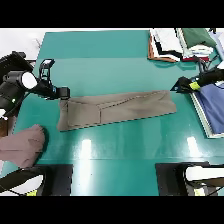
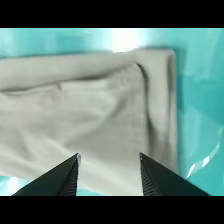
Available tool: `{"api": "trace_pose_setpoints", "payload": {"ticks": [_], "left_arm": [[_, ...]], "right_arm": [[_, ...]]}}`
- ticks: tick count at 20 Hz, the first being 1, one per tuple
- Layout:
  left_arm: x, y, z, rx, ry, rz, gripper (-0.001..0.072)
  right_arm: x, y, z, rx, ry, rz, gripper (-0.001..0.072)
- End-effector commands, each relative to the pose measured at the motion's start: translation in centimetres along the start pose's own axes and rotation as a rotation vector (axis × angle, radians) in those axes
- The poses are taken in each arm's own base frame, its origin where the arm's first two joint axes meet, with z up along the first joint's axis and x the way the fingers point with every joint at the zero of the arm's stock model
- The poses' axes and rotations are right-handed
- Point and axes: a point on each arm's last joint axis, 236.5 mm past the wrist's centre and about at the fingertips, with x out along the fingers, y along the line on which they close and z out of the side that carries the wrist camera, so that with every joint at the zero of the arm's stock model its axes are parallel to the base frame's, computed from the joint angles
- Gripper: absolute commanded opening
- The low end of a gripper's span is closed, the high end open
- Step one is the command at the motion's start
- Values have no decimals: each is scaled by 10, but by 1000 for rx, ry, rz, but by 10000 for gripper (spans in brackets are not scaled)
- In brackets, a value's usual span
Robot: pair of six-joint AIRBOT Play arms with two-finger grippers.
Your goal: Fold the shirts.
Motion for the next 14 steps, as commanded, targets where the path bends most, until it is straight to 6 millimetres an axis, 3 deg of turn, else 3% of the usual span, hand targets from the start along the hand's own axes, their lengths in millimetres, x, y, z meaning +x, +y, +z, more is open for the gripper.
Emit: {"api": "trace_pose_setpoints", "payload": {"ticks": [1,2,4,7,12,14], "left_arm": [[-5,-27,4,-41,0,-113,126],[-6,-38,7,-24,-16,-157,31],[-7,-59,11,-8,-43,-209,21],[0,-92,0,49,-24,-245,21],[40,-146,-31,65,84,-332,21],[57,-161,-34,55,107,-353,21]], "right_arm": [[2,-40,-21,106,27,45,463],[8,-50,-30,143,54,70,548],[22,-54,-39,196,91,163,563],[46,-46,-37,224,118,237,563],[84,-11,-47,137,211,281,544],[82,0,-45,71,210,284,311]]}}
